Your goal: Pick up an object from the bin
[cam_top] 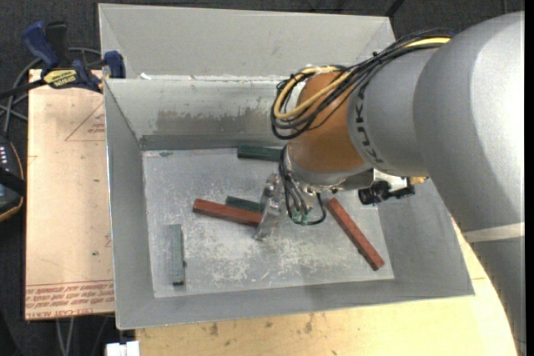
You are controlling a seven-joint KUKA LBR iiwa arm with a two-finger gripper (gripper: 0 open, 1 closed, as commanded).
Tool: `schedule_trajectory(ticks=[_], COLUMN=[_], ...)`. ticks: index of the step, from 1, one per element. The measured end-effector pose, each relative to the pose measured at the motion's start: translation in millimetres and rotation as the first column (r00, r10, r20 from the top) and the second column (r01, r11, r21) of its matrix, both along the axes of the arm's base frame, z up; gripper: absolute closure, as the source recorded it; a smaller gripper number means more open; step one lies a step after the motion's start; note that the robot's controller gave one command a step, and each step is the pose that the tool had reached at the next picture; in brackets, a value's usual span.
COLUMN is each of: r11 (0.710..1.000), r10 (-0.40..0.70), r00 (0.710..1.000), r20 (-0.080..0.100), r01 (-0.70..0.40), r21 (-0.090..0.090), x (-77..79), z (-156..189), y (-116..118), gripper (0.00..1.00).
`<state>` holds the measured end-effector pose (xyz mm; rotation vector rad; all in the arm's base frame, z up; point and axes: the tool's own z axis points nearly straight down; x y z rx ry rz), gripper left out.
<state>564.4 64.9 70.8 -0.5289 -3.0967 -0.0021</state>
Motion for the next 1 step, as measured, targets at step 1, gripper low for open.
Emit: schedule_trajectory(ticks=[1], r11=[1.000], r10=[0.016], r00=[1.000], r20=[0.011], r01=[-0.016], r21=[0.001], x=[9.6], z=[167.0], y=[28.9], gripper=[1.00])
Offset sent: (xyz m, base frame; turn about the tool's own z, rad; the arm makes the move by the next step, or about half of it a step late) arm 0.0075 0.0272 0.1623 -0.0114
